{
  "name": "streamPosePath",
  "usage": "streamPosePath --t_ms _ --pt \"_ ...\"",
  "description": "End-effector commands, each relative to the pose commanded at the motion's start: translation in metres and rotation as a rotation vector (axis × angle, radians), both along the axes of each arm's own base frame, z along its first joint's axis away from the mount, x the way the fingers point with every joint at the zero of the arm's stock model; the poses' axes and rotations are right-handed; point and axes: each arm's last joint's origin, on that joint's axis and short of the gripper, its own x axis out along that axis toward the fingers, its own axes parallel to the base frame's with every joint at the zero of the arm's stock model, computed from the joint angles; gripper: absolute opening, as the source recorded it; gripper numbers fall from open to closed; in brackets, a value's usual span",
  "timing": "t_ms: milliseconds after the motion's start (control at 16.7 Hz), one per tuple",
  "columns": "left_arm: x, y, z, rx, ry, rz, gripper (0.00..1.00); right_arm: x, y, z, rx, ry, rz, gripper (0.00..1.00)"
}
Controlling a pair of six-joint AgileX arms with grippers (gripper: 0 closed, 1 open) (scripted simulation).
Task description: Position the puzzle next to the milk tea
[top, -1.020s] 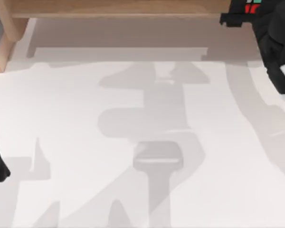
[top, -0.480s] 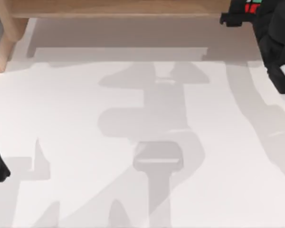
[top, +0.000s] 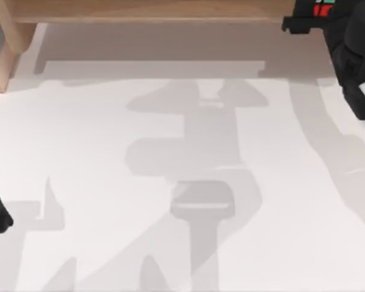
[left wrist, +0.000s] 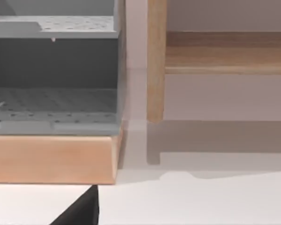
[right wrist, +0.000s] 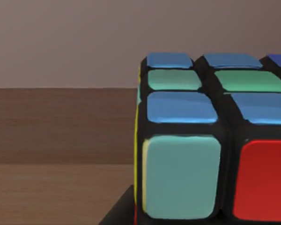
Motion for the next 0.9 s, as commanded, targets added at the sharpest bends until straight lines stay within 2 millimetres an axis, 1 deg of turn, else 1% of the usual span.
streamPosePath --t_ms 360,540,660,780,900 --pt "0.000 0.000 0.000 0.000 0.000 0.000 1.00 0.000 0.000 0.009 0.000 0.000 0.000 0.00" --pt "0.000 0.000 0.000 0.000 0.000 0.000 1.00 0.000 0.000 0.006 0.000 0.006 0.000 0.00" --pt "0.000 0.000 0.000 0.000 0.000 0.000 1.00 0.000 0.000 0.009 -0.003 0.003 0.003 0.00" --pt "0.000 0.000 0.000 0.000 0.000 0.000 1.00 0.002 -0.001 0.020 -0.024 0.000 0.017 0.00" --pt "0.000 0.000 0.000 0.000 0.000 0.000 1.00 0.002 -0.002 0.037 -0.057 0.006 0.041 0.00"
